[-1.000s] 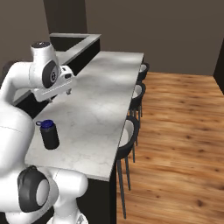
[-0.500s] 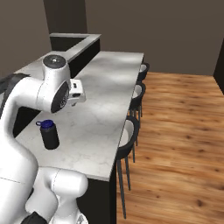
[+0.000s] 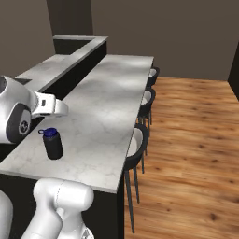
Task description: Move the drinks to the dining counter.
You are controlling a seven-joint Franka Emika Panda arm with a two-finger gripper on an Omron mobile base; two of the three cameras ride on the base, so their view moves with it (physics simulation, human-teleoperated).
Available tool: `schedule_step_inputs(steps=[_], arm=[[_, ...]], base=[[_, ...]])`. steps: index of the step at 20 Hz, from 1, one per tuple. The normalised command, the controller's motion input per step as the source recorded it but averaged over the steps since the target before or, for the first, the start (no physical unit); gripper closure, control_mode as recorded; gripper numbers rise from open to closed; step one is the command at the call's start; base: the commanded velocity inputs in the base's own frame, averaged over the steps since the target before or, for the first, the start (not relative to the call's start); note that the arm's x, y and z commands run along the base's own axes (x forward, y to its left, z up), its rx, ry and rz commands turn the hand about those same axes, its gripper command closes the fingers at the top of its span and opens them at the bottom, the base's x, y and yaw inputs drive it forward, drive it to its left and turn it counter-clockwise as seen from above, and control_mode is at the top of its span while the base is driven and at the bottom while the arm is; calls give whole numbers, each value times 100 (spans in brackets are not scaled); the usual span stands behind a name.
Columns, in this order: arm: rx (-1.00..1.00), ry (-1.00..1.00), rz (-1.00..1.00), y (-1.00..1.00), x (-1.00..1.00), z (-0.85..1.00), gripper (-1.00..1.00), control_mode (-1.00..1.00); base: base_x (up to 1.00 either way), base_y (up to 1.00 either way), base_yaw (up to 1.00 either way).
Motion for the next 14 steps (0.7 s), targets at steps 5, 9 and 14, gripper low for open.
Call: schedule_step_inputs(steps=[5,9,14], arm=[[0,-1,-26,0,-38,36,-100,-100],[0,-14,-17,0,-57,12,-100,-100],[7,-12,-2,0,-56,3,-100,-100]], base=[[0,0,0],[0,0,0],[0,0,0]])
